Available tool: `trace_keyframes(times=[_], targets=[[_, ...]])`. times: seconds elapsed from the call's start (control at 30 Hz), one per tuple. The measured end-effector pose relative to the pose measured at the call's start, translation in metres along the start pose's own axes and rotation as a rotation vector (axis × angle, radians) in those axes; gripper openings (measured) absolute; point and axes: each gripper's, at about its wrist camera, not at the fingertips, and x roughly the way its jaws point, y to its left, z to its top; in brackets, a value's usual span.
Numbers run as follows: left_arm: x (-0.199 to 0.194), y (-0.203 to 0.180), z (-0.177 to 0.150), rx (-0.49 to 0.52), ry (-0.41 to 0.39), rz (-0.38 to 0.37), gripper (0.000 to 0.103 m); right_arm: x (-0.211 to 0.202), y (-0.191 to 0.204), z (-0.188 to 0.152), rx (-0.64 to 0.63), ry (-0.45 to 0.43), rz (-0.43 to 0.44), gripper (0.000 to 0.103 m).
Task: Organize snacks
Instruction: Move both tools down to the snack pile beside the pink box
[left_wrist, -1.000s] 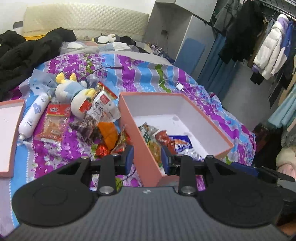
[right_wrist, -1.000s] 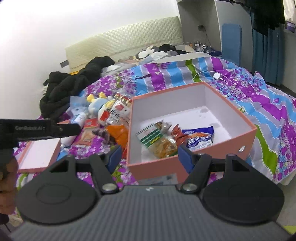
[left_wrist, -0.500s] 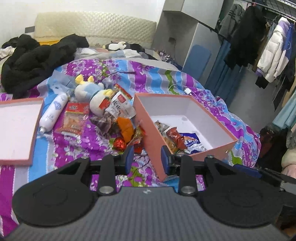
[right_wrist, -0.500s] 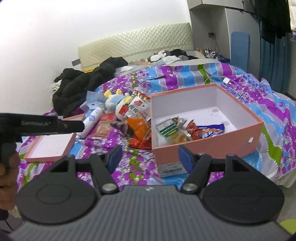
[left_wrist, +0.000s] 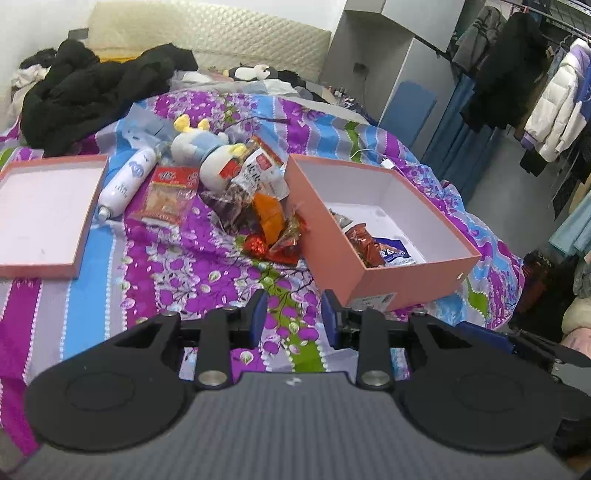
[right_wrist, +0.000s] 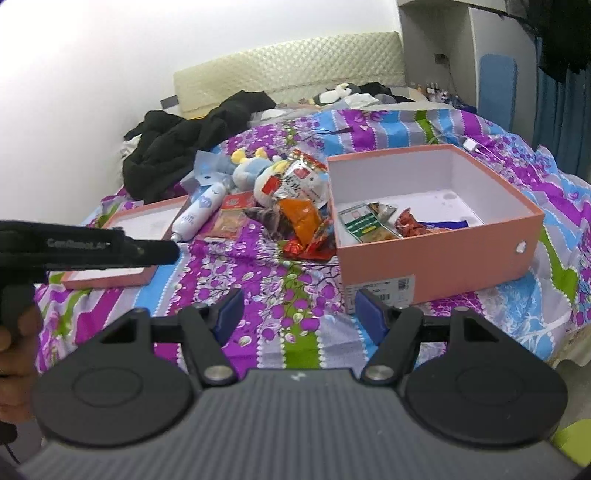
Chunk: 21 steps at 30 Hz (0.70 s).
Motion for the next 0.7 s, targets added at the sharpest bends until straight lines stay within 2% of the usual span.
trace_keyframes(times=[0.2, 0.37, 0.7], targets=[[0.011, 0.017, -0.002, -0.037, 0.026, 0.001, 0.039, 0.014, 0.009, -0.001, -0.008, 0.029, 0.017, 0.069], [0.031, 0.037, 0.003, -0.076, 0.051, 0.016, 0.049, 0.029, 0.020, 0.000, -0.060, 0.035, 0.007, 0.069], [0.097, 0.096, 0.028, -0.169, 0.104, 0.064, 0.062, 0.093, 0.054, 0.012, -0.250, 0.044, -0.031, 0.068]])
